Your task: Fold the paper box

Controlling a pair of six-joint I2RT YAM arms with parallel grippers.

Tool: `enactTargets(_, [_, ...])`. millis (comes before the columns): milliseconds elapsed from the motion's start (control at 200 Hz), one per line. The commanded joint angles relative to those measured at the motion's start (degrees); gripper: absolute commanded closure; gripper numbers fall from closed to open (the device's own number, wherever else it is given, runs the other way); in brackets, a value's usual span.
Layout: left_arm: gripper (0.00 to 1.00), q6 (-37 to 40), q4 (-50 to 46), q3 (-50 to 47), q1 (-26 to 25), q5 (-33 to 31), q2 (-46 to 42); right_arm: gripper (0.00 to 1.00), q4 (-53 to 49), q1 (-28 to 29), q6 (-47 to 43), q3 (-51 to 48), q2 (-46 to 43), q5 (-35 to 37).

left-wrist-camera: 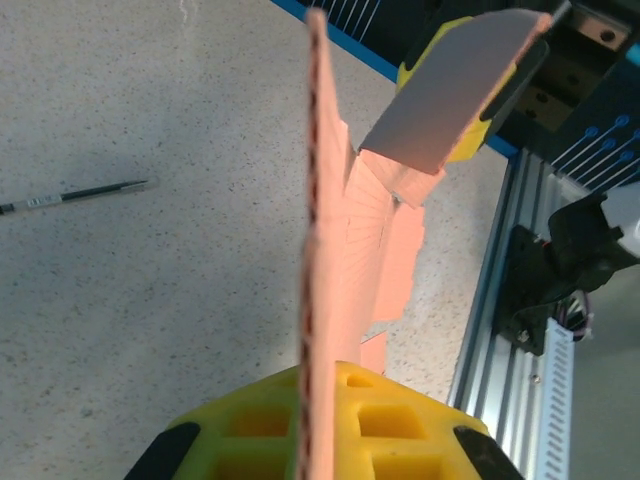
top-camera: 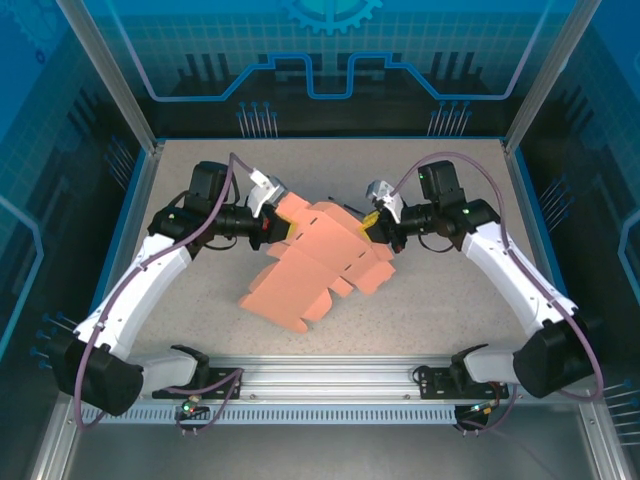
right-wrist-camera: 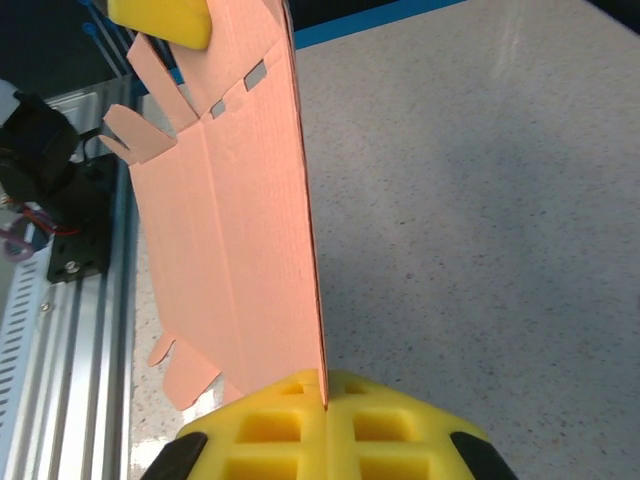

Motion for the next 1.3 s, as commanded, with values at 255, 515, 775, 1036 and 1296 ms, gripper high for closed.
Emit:
enactTargets(255, [1.00,-22.5,6.9,3.5,0.6,4.6,2.4,1.00,17.1,13.1,6.2,-10.6,-11.5,35.1])
enactTargets(515, [1.00,-27.8,10.1,2.6,0.6,5.4,3.7,1.00,26.8,23.6,2.2,-16.7,-12.5,55.3])
enactTargets(775, [1.00,-30.4,11.8,2.2,1.1,5.4,5.6,1.00,33.7,29.3,-2.5,-20.3,-8.9,66.4])
enactTargets(1036, [1.00,-30.2,12.3,1.6,2.3,4.6,6.6,1.00,31.1,27.9,-0.9,-18.9,-7.1,63.3])
enactTargets(1296, [0.94,-24.8,11.6,0.1,2.4,0.5,7.8,1.00,17.8,20.7,7.4,-12.0,-6.1,46.2])
